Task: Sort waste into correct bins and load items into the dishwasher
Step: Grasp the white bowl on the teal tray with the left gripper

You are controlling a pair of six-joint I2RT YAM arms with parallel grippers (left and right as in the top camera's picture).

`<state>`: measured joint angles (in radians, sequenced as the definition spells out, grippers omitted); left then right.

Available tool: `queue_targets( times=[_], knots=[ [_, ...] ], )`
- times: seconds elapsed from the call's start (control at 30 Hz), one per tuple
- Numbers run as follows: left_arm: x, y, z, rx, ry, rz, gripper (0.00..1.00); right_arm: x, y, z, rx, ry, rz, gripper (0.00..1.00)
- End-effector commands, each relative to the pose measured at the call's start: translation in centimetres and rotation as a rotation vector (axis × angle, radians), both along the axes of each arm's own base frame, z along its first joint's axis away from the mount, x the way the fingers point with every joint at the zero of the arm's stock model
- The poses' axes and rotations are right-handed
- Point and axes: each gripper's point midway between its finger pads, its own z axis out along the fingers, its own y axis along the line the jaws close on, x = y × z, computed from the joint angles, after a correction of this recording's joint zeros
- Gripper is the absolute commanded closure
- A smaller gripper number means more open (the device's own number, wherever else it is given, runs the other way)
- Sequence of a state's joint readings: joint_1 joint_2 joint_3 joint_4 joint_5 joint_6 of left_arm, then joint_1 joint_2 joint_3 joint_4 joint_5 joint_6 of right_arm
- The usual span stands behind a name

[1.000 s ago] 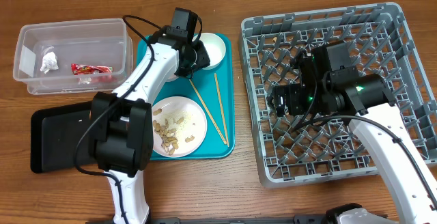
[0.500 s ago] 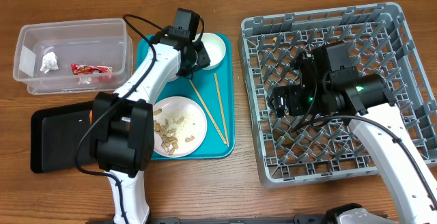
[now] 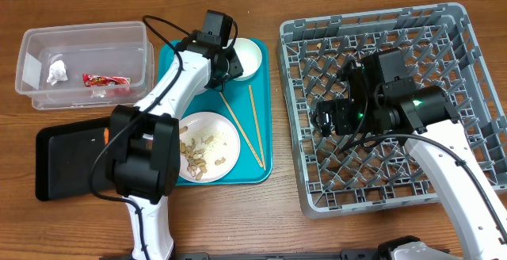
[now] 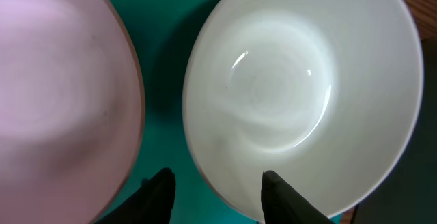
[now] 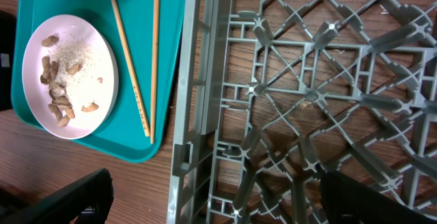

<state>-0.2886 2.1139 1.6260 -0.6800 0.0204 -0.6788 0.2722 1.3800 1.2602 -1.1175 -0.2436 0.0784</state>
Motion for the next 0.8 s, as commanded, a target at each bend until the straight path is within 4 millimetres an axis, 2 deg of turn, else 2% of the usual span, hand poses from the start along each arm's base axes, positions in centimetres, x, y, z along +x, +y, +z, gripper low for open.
queue_targets(
  times=[0.0,0.1,0.23,0.4,0.47,0.67,0.77],
  knots=[
    [0.2,-0.2,-0.9,0.018,0.006,0.008,0.58,0.2,0.0,0.7,0.0,-0.026,0.0,0.0],
    [0.2,-0.1,-1.1,0.019,0.01,0.008,0.64,0.2,0.0,0.7,0.0,-0.026,0.0,0.0],
    [0.2,-0.2,-1.1,0.018,0.011,0.008,0.81,0.2,0.0,0.7,0.0,-0.026,0.0,0.0],
    [-0.1,-0.7,-1.1,-0.01,0.026,-0.016,0.94,0.2,0.0,0.7,0.0,-0.024,0.0,0.0],
    [-0.4,-1.0,-1.1,-0.016,0.032,-0.052,0.96,0.1,0.0,0.7,-0.001,-0.022,0.0,0.0],
    [-2.8,-0.3,-1.9,0.013,0.134,-0.09,0.96,-0.1,-0.1,0.5,-0.004,-0.011,0.0,0.0],
    [-3.7,-0.6,-1.8,-0.002,0.164,-0.134,0.96,-0.2,-0.1,0.5,-0.005,-0.009,0.0,0.0]
  ],
)
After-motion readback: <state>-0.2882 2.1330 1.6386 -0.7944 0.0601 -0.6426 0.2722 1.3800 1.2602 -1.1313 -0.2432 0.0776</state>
